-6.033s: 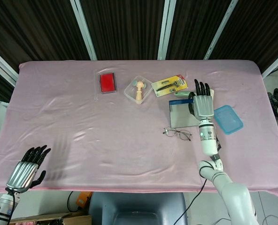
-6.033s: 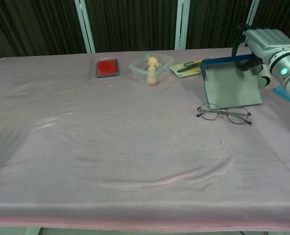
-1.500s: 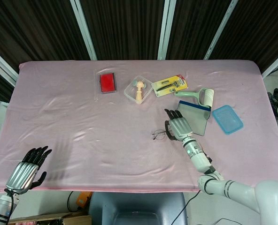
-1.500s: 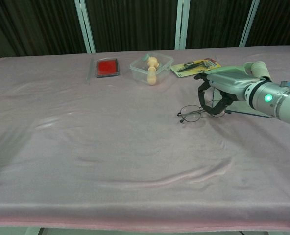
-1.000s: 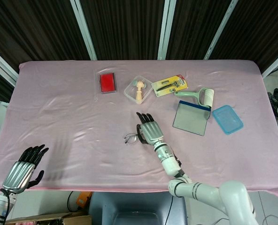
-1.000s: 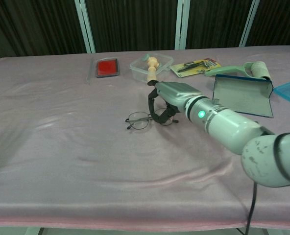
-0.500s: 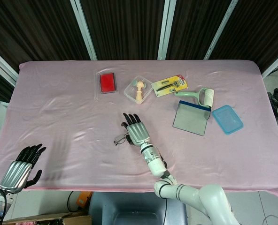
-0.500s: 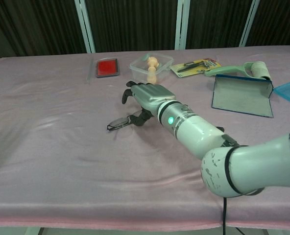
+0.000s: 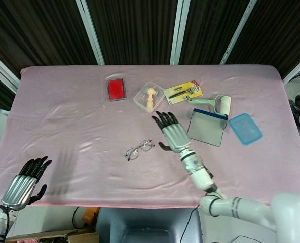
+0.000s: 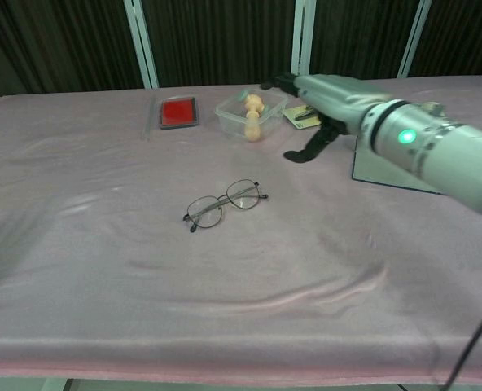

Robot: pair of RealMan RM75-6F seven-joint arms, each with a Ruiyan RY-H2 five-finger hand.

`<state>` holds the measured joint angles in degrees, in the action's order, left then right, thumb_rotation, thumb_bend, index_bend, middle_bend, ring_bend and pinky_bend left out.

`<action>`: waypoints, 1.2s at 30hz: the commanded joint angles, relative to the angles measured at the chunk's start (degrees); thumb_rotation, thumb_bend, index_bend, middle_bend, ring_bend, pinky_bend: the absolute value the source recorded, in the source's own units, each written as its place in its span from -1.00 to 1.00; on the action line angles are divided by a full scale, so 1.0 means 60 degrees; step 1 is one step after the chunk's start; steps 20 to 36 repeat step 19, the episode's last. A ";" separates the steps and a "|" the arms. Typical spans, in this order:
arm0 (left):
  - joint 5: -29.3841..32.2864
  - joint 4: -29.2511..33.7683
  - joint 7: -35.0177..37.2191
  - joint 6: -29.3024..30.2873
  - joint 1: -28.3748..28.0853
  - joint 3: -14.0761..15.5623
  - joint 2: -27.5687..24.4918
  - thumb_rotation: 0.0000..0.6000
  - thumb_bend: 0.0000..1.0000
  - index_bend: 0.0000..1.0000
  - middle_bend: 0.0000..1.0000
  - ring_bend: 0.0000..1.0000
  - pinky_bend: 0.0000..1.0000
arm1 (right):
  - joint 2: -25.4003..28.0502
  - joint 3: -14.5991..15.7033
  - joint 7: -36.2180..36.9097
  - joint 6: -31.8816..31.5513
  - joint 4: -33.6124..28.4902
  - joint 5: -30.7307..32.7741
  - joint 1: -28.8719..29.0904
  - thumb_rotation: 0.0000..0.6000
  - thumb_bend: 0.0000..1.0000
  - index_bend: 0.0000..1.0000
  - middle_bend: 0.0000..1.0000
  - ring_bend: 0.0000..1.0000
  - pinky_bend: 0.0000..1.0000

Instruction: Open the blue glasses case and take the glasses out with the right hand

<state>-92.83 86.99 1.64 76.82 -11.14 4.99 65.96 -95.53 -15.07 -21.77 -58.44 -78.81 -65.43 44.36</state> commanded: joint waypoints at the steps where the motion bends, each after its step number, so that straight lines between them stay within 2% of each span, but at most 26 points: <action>1: -0.0021 0.0011 0.0041 0.0170 0.0062 -0.0042 -0.0038 1.00 -0.09 -1.00 -1.00 -1.00 -0.85 | 0.2985 0.1767 -0.1038 -0.1553 -0.2694 -0.0560 -0.2158 1.00 -0.20 -0.75 -1.00 -1.00 -1.00; 4: -0.0040 -0.0004 0.0102 0.0357 0.0128 -0.0086 -0.0060 1.00 -0.09 -1.00 -1.00 -1.00 -0.87 | 0.3852 0.2912 -0.1068 -0.2895 -0.3042 -0.1368 -0.3460 1.00 -0.20 -0.74 -1.00 -1.00 -1.00; 7: -0.0095 -0.0039 0.0032 0.0535 0.0198 -0.0107 -0.0037 1.00 -0.09 -1.00 -1.00 -1.00 -0.90 | 0.4046 0.3557 -0.0311 -0.4165 -0.2502 -0.2020 -0.4620 1.00 -0.20 -0.77 -1.00 -1.00 -1.00; 10: -0.0214 -0.0078 0.0005 0.0635 0.0228 -0.0083 0.0008 1.00 -0.09 -1.00 -1.00 -1.00 -0.92 | 0.3965 0.3763 0.0472 -0.4915 -0.1848 -0.2506 -0.5274 1.00 -0.20 -0.80 -1.00 -1.00 -1.00; 12: -0.0268 -0.0070 -0.0059 0.0639 0.0246 -0.0042 0.0022 1.00 -0.09 -1.00 -1.00 -1.00 -0.92 | 0.3979 0.3896 0.0541 -0.5253 -0.1610 -0.2951 -0.5525 1.00 -0.20 -0.82 -1.00 -1.00 -1.00; 15: -0.0311 0.0001 -0.0218 0.0743 0.0302 -0.0041 0.0022 1.00 -0.09 -1.00 -1.00 -1.00 -0.92 | 0.3989 0.3762 0.0810 -0.5554 -0.1614 -0.3397 -0.5656 1.00 -0.20 -0.83 -1.00 -1.00 -1.00; 19: -0.0386 0.0006 -0.0209 0.0914 0.0373 -0.0042 0.0013 1.00 -0.10 -1.00 -1.00 -1.00 -0.92 | 0.4043 0.3652 0.0883 -0.5229 -0.1644 -0.3246 -0.5723 1.00 -0.20 -0.84 -1.00 -1.00 -1.00; 36: -0.0386 0.0006 -0.0209 0.0914 0.0373 -0.0042 0.0013 1.00 -0.10 -1.00 -1.00 -1.00 -0.92 | 0.4043 0.3652 0.0883 -0.5229 -0.1644 -0.3246 -0.5723 1.00 -0.20 -0.84 -1.00 -1.00 -1.00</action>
